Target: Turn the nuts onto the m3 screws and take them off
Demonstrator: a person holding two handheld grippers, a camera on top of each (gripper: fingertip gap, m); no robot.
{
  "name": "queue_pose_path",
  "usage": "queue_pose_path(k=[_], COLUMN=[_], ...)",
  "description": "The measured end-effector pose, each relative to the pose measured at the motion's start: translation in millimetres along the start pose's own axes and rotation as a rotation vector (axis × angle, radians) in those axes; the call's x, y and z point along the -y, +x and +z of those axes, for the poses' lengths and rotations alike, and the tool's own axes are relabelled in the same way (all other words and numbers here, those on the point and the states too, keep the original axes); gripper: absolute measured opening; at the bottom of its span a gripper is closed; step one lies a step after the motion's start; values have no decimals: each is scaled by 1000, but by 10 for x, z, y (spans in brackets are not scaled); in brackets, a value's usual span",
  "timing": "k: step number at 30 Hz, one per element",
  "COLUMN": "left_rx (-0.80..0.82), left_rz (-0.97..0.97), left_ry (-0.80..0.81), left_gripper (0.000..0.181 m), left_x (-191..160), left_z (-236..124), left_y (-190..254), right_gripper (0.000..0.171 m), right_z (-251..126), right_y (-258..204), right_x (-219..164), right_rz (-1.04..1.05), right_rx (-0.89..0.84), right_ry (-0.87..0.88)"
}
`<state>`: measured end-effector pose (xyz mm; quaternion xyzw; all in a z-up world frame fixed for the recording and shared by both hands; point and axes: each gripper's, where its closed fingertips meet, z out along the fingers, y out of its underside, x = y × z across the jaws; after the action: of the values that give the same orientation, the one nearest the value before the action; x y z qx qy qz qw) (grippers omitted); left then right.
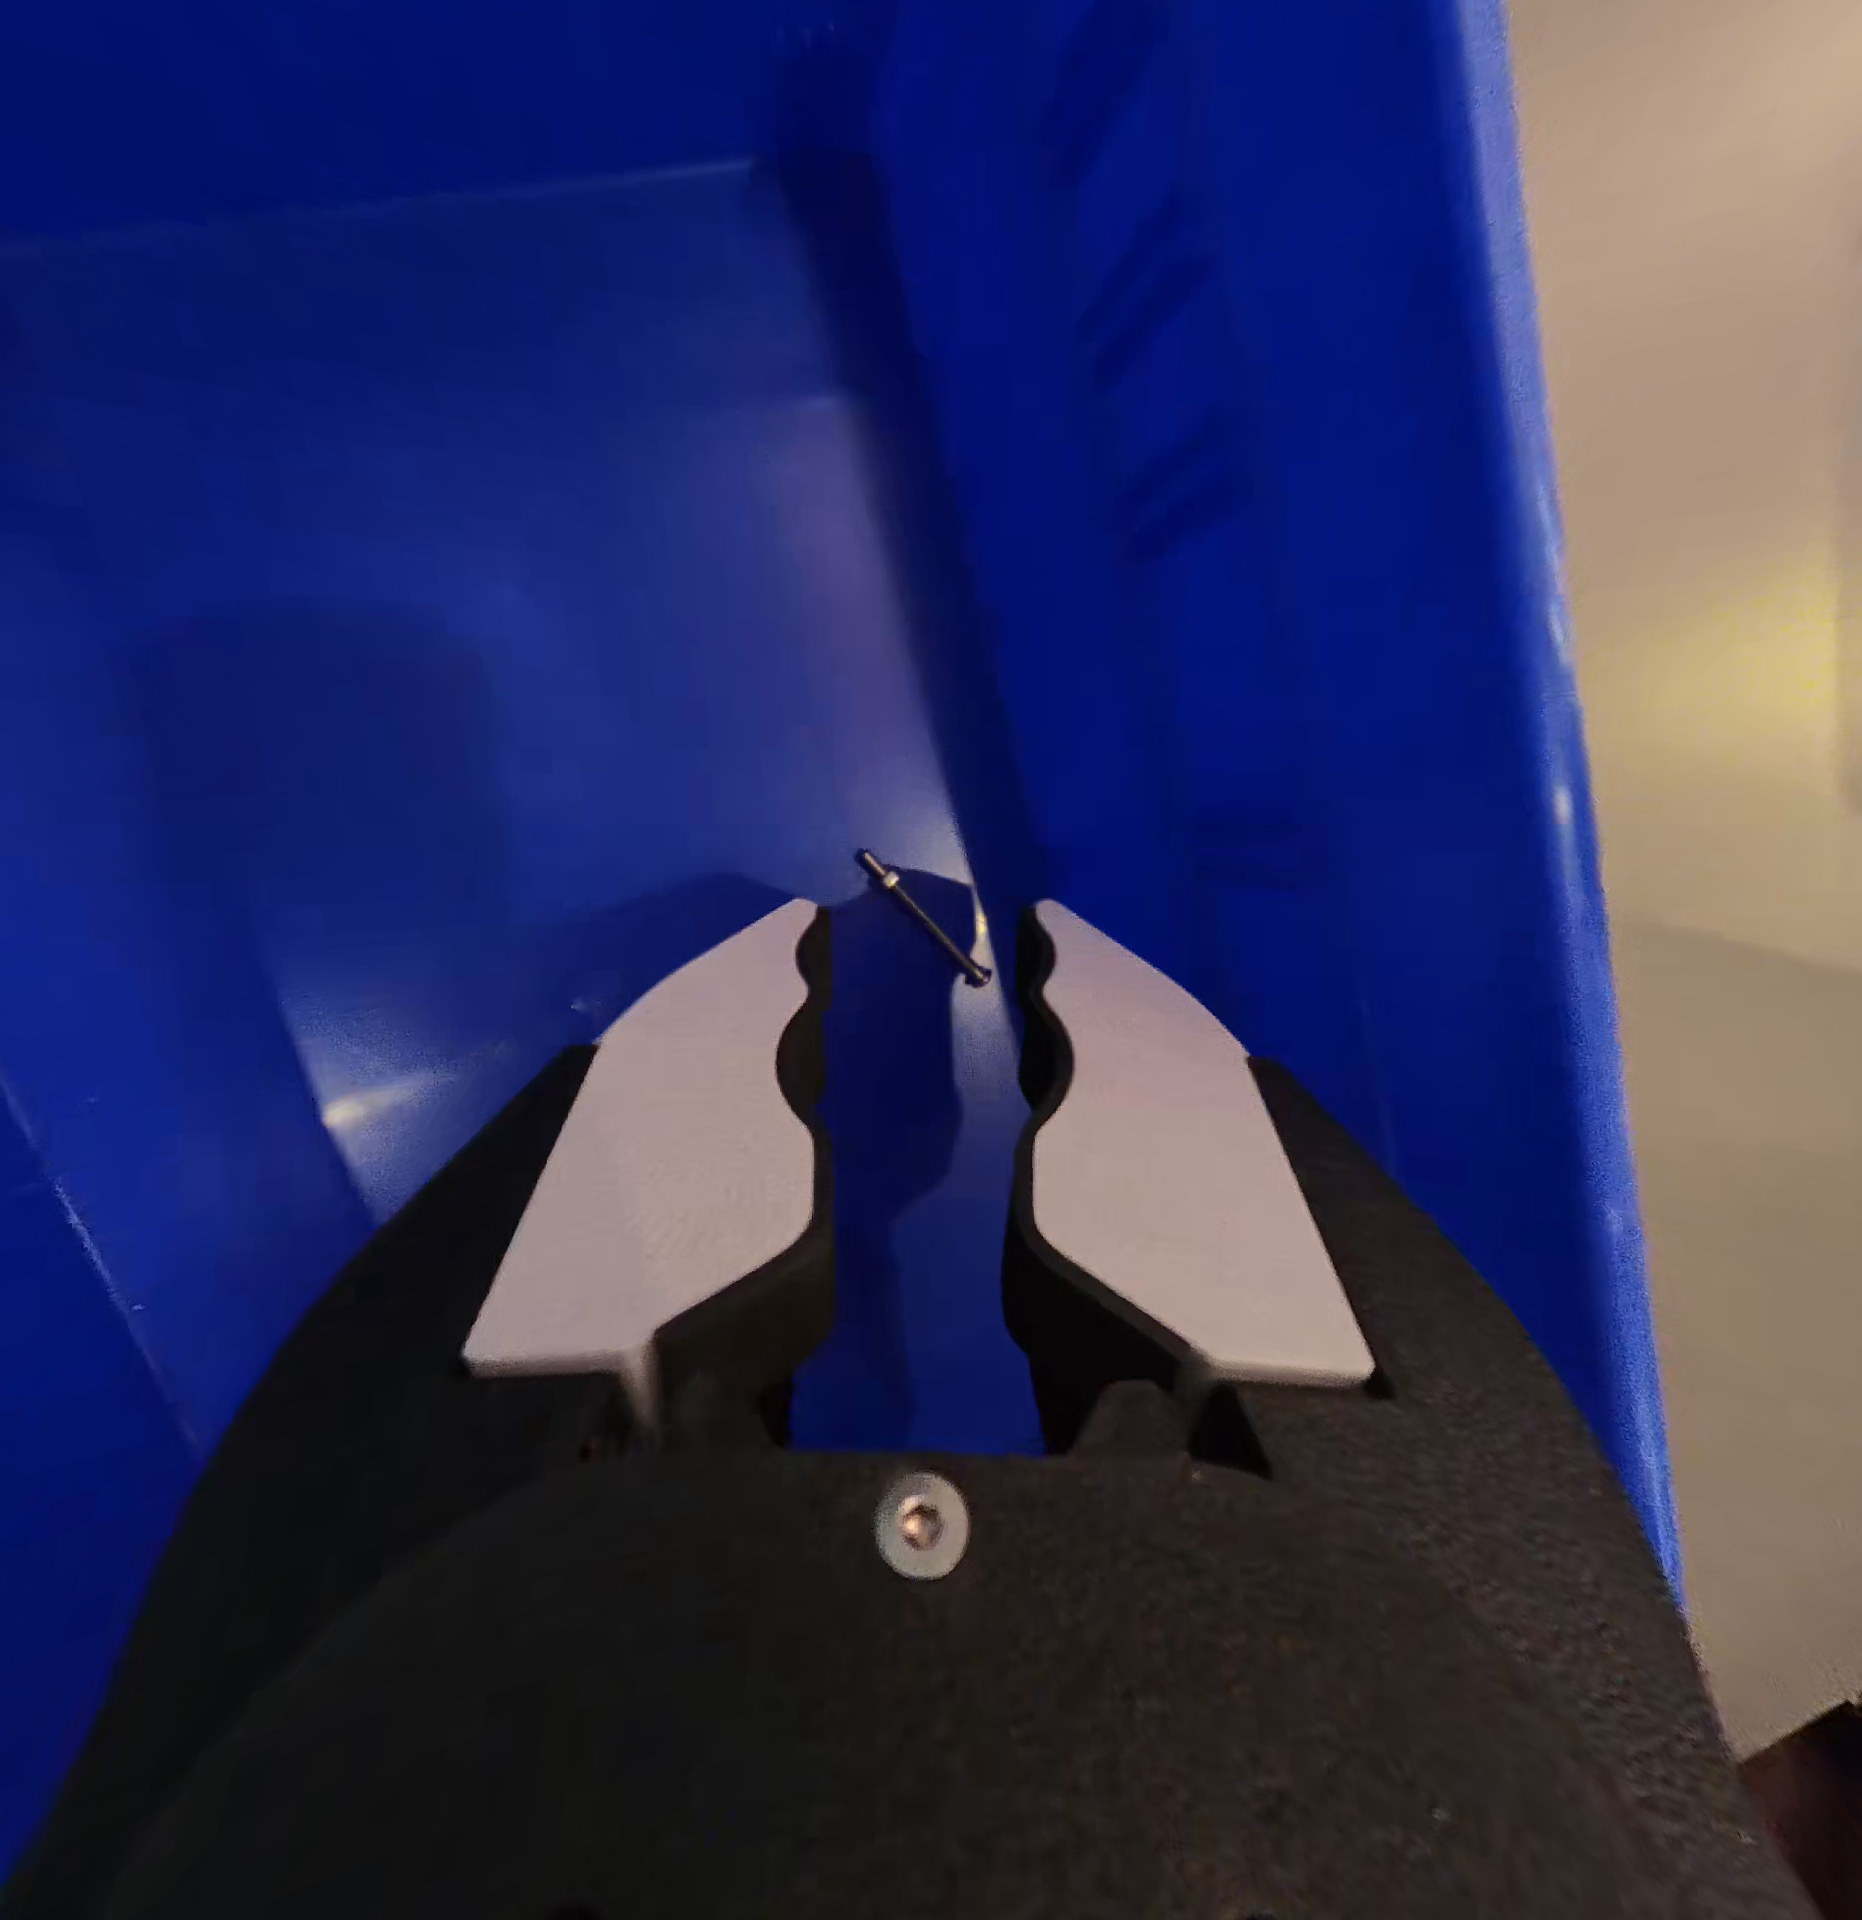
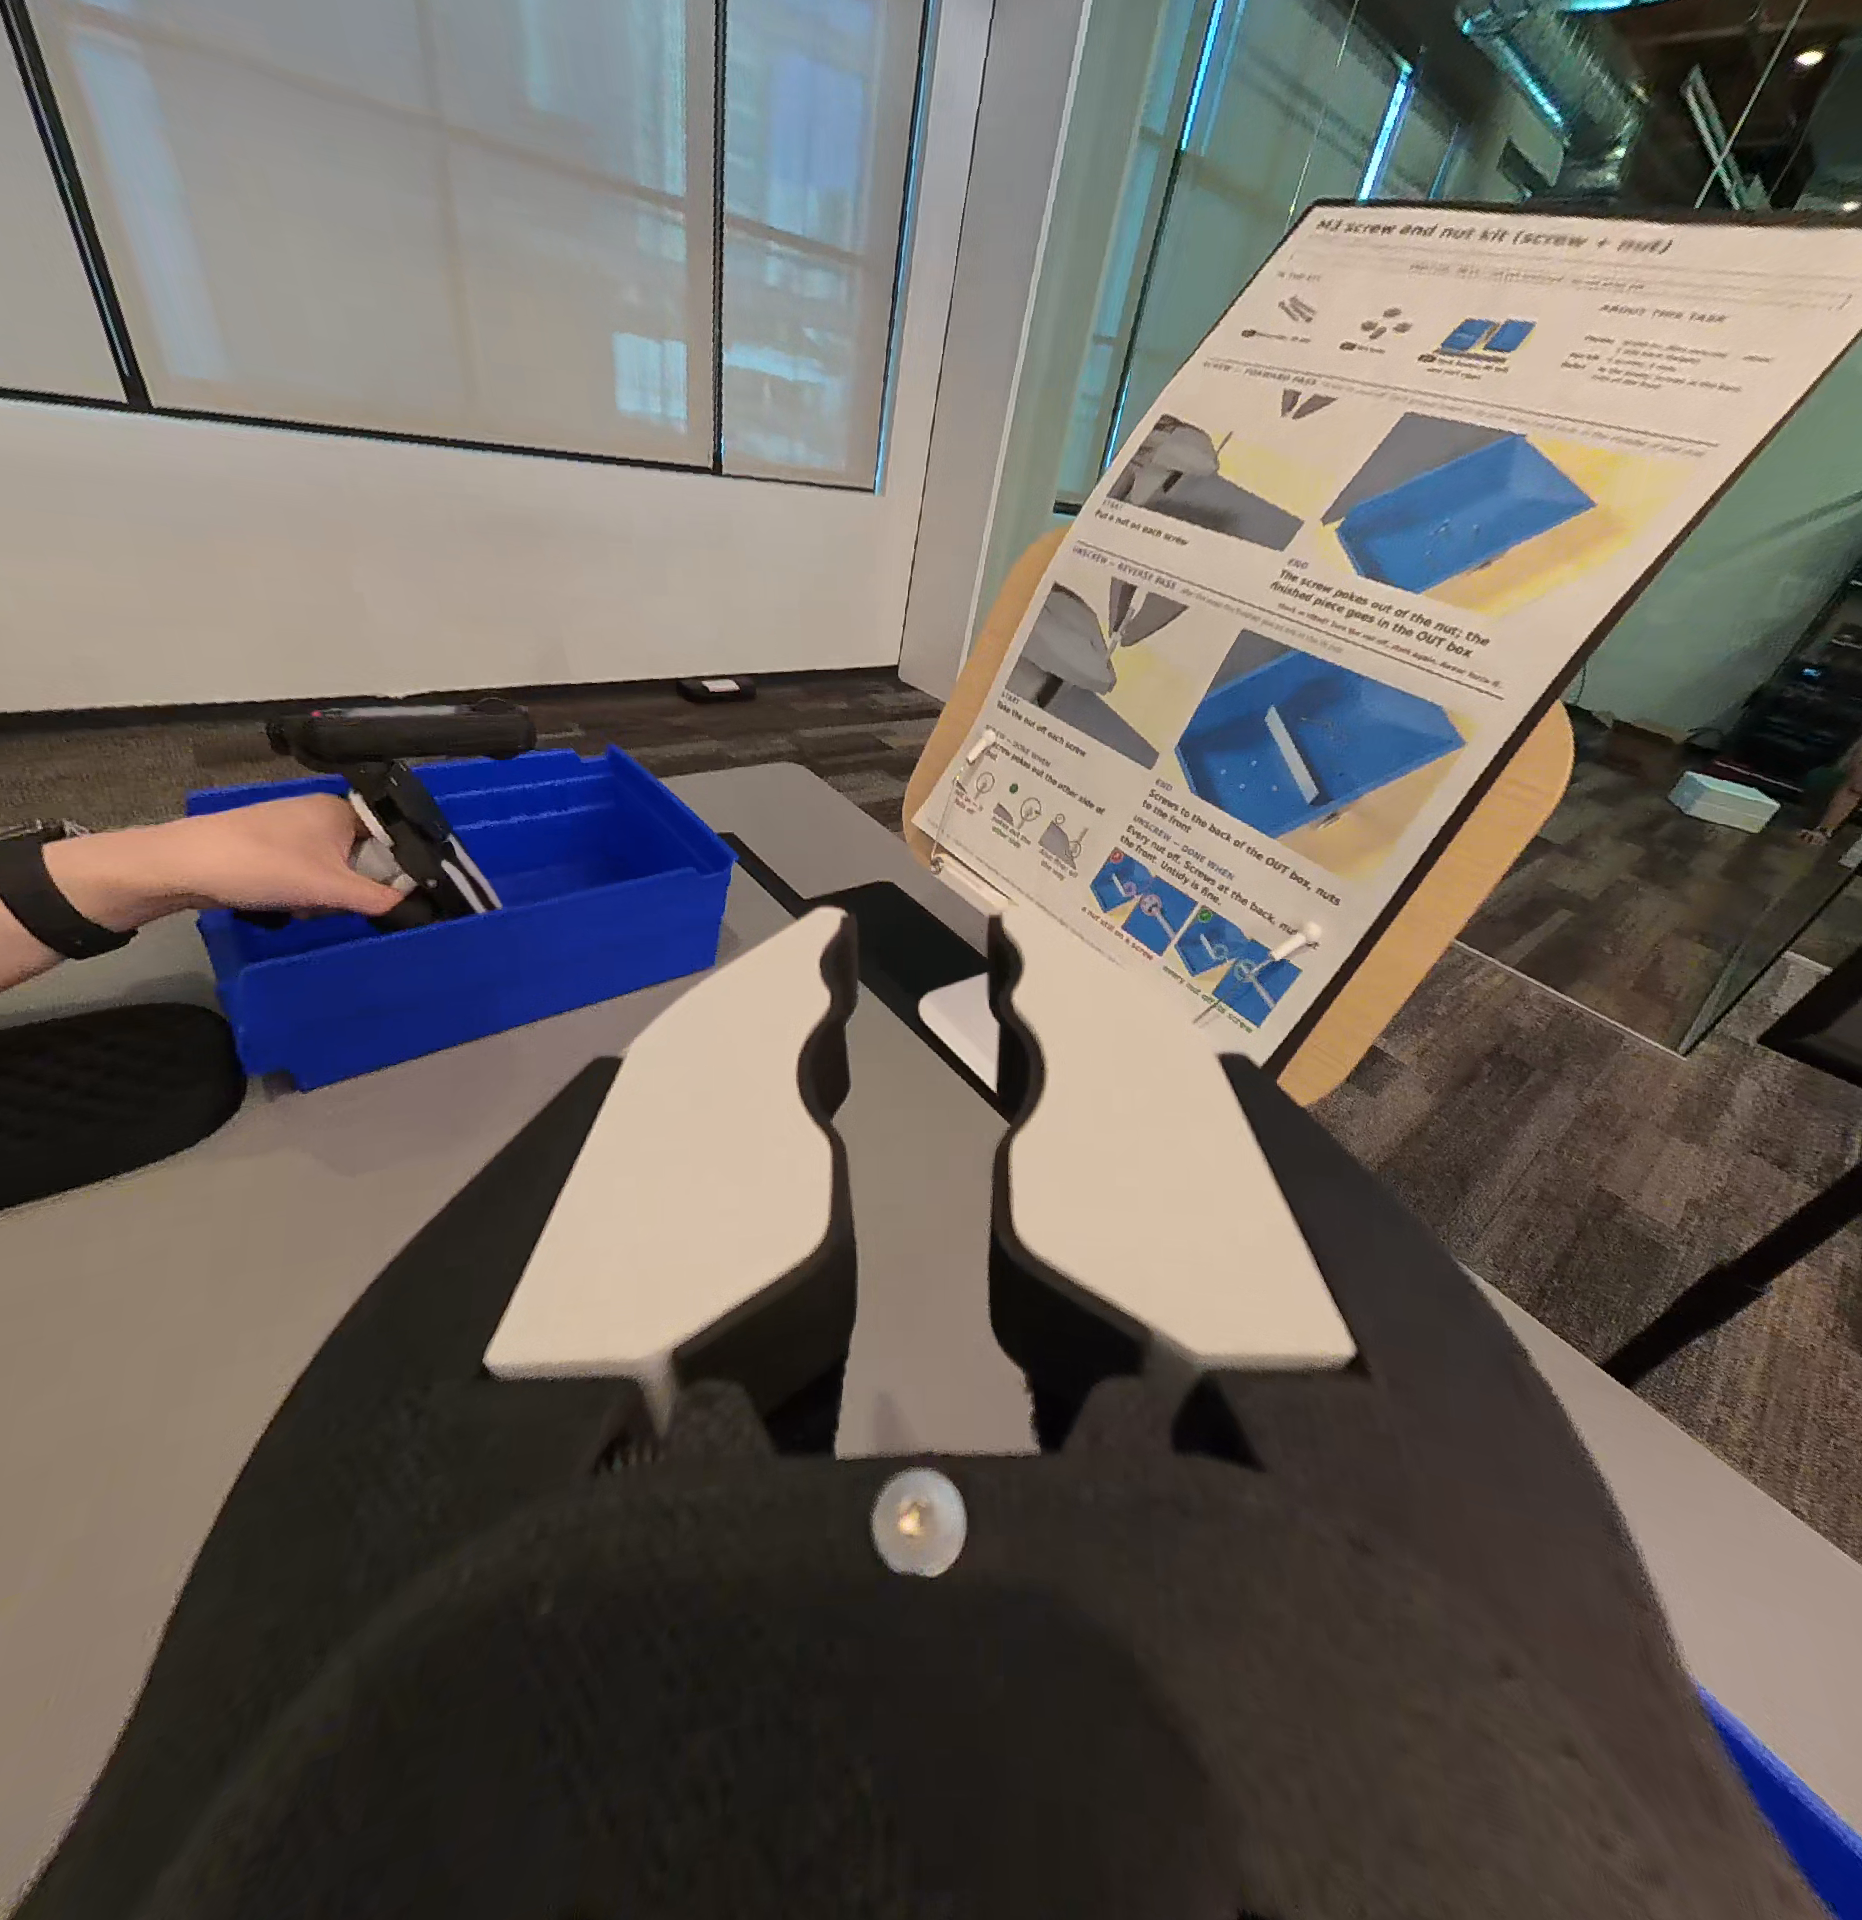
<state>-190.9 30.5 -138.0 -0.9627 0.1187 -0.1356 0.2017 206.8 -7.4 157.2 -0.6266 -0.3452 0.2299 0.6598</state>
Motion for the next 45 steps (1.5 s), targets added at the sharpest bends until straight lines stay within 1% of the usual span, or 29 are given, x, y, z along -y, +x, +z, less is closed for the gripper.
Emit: queue_pose_path(k=[3, 4, 6, 8, 10, 12, 14, 15, 17, 19, 20, 22, 24, 26, 27, 28, 30, 32, 33, 34, 37, 39, 42, 45], left_rx=[25, 65, 154, 179, 155, 139, 93, 68, 59, 51, 22, -52, -67, -17, 42, 95, 127, 151, 164, 166, 104, 154, 220, 239], left_rz=[-7, 5, 48, 49, 27, 10, -11, -17, 1, 1, -12, 2, 88, 197, 238, 262, 292, 290, 277, 257, 223, 241, 242, 237], left_ry=[-60, -65, -114, -137, -171, -217, -260, -271, -264, -209, -144, 14, 164, 251, 238, 187, 72, 20, -15, -51, -69, -84, -162, -217], left_gripper=[37, 34, 35, 38, 34, 25, 7, 1, 1, 0, 0, 0, 0, 0, 0, 0, 0, 1, 4, 13, 19, 27, 31, 30], left_x=[-69, -66, -121, -151, -203, -275, -357, -385, -399, -344, -255, -14, 232, 390, 401, 356, 245, 163, 91, 12, -103, -140, -234, -316], left_z=[101, 99, 79, 57, 39, 0, -38, -51, -78, -150, -225, -467, -769, -1002, -1048, -1034, -900, -719, -633, -556, -378, -305, -207, -103], left_y=[7, -28, -115, -142, -139, -160, -149, -141, -195, -256, -231, -60, 179, 392, 413, 393, 317, 143, 40, -33, -29, -99, -191, -245], right_gripper=[25, 25, 26, 26, 26, 26, 26, 26, 26, 26, 26, 26, 26, 25, 25, 25, 26, 27, 27, 28, 28, 29, 30, 30], right_z=[-11, -18, -34, -47, -58, -70, -84, -88, -93, -91, -87, -69, -35, 25, 64, 103, 168, 217, 237, 254, 305, 333, 359, 373], right_y=[35, 46, 68, 95, 126, 144, 153, 157, 158, 155, 152, 110, 27, -69, -103, -126, -148, -167, -180, -187, -195, -210, -205, -200], right_x=[-60, -75, -89, -101, -118, -126, -126, -126, -132, -144, -142, -119, -82, -85, -122, -174, -279, -358, -386, -405, -455, -500, -549, -560], right_rz=[-13, -17, -27, -32, -42, -49, -48, -46, -47, -48, -49, -49, -48, -47, -50, -59, -82, -100, -109, -118, -132, -133, -142, -158], right_rx=[2, 3, 5, 4, -1, -1, 4, 5, 8, 11, 10, 21, 50, 86, 97, 102, 101, 102, 106, 105, 102, 110, 103, 91], right_ry=[-28, -35, -42, -46, -56, -60, -59, -58, -61, -67, -65, -50, -26, -18, -34, -59, -107, -143, -156, -165, -184, -202, -222, -224])
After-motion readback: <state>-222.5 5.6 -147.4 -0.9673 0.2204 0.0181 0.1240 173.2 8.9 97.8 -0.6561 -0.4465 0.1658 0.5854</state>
